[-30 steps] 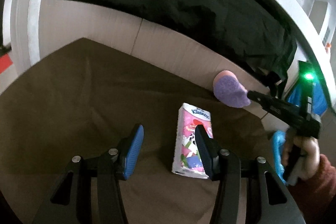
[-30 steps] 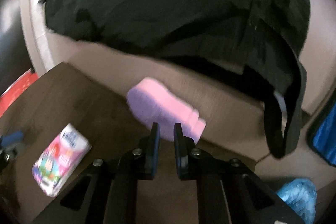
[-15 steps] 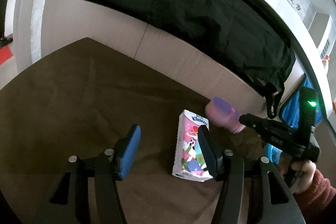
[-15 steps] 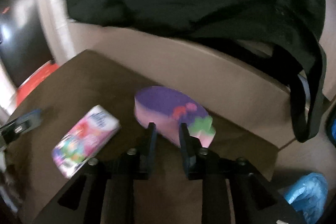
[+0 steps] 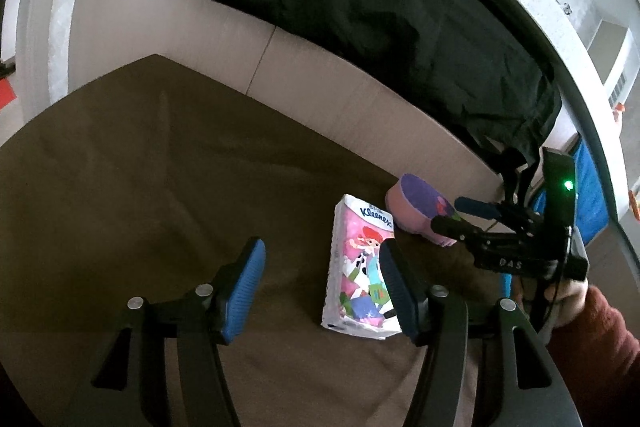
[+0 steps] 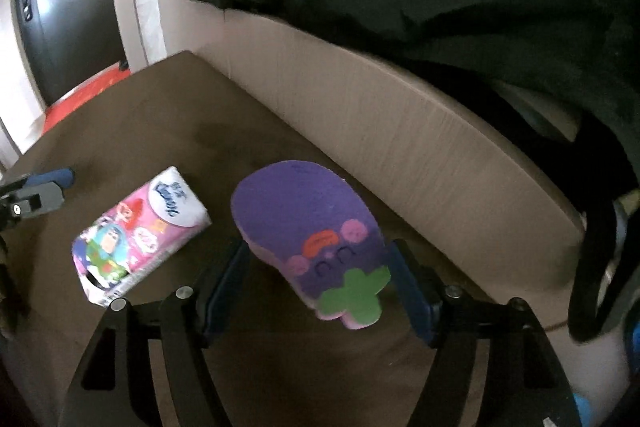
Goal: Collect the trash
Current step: 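Grasp the Kleenex tissue pack with the left tool while the right tool grasps the purple sponge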
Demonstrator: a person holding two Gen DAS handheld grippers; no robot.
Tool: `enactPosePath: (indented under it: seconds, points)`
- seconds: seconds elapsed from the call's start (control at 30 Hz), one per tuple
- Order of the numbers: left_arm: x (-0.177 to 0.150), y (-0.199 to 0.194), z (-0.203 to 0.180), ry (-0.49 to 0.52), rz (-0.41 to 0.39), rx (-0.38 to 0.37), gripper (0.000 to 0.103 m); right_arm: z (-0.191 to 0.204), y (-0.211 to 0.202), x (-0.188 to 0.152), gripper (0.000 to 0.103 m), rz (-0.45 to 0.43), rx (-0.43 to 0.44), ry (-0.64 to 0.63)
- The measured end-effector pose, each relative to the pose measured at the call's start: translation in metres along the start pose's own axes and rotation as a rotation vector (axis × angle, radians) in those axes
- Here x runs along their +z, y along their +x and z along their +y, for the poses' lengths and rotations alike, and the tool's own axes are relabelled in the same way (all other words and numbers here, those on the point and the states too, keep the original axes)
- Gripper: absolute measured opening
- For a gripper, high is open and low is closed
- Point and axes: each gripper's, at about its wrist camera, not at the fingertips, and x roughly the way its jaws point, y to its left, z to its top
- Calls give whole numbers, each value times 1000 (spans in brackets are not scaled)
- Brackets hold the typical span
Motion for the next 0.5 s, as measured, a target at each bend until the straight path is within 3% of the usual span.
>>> enactPosePath:
  seconds: [0.27, 0.5]
  points:
    - [-2, 6, 2, -13, 16, -16, 60, -12, 25, 17, 68, 92, 131, -15]
    - [-8, 15, -14, 60, 50, 3, 64, -8, 23, 12, 60, 43, 83, 69]
